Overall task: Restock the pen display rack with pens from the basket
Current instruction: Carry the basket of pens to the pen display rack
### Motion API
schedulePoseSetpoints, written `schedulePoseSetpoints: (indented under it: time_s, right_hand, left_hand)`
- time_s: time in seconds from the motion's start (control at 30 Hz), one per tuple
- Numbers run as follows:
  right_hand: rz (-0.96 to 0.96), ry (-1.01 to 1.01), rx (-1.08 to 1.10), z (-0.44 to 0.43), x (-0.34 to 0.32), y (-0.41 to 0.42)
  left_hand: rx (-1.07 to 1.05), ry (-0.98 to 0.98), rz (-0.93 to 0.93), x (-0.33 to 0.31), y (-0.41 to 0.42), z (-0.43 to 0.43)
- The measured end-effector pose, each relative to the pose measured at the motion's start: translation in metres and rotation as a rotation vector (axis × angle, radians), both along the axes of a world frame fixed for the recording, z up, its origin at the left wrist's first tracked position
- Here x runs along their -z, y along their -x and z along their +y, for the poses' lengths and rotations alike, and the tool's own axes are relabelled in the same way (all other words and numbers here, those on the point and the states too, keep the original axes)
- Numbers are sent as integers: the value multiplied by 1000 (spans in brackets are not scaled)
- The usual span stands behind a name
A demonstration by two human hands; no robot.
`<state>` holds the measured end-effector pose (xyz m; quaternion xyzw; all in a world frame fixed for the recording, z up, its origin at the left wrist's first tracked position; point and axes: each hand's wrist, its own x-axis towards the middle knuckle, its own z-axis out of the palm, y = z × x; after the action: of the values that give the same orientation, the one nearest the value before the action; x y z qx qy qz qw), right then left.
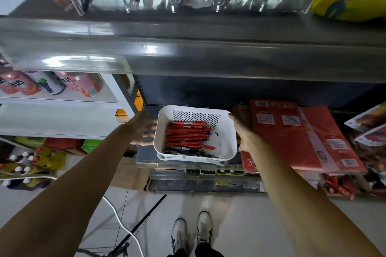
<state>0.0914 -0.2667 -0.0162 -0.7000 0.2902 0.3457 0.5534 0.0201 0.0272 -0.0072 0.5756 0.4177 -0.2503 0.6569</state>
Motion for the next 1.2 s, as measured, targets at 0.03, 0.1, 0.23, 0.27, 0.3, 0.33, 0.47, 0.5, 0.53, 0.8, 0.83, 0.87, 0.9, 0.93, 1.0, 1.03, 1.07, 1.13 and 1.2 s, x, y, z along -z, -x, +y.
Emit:
schedulePoseSetpoints:
  time_s: [0.03,0.1,0.23,0.27,0.3,0.33,0.47,0.5,0.53,0.8,0.83,0.87,0.9,0.93,1.0,1.03,1.07,1.13,1.2]
  right_hand:
    - [-24,-2,5,-1,-2,2]
    - [-58,-9,24,-4,-8,5]
    - [-140,-19,35,-20,-20,11]
    - [-114,-22,18,-23,-29,16]
    - [-91,-25,17,-29,-31,17]
    - [-83,-25,31,-34,-39,21]
    - [-102,15,75,-58,-57,31]
    - [-116,6,83,-64,-63,34]
    - [-123,-3,94,-71,-63,34]
    - [-160,-21,279,-130,-99,80]
    - [-178,-11,308,-139,-104,87]
    - [-183,21,333,-149,-106,95]
    - [-166,28,362,-160,-105,101]
    - [-156,35,382,-169,-105,108]
    - [-150,34,413,-192,-105,123]
    - [-147,22,440,-203,-103,129]
    - [-149,27,459,-214,-103,136]
    - [-153,38,500,-248,-84,146]
    - [-148,22,542,-283,-68,161]
  left_hand:
    - [10,6,-13,-2,-1,-1]
    - [20,15,-35,-8,-3,-3]
    - [100,-5,-64,-24,-10,-13]
    - [121,-1,-63,-28,-12,-15]
    - [146,4,-63,-31,-13,-17]
    - [172,9,-69,-34,-16,-19]
    - [266,-4,-96,-51,-24,-35]
    - [287,-5,-102,-55,-25,-39]
    - [310,-5,-108,-58,-27,-44]
    - [459,13,-164,-84,-41,-108]
    - [489,21,-166,-86,-44,-118]
    - [523,31,-163,-88,-46,-129]
    - [558,40,-160,-90,-48,-140]
    - [590,42,-162,-93,-49,-150]
    - [653,30,-173,-99,-52,-177]
    - [682,19,-180,-101,-52,-192]
    - [714,8,-184,-104,-51,-207]
    - [781,-20,-189,-109,-48,-235]
    - [847,-42,-197,-111,-41,-267]
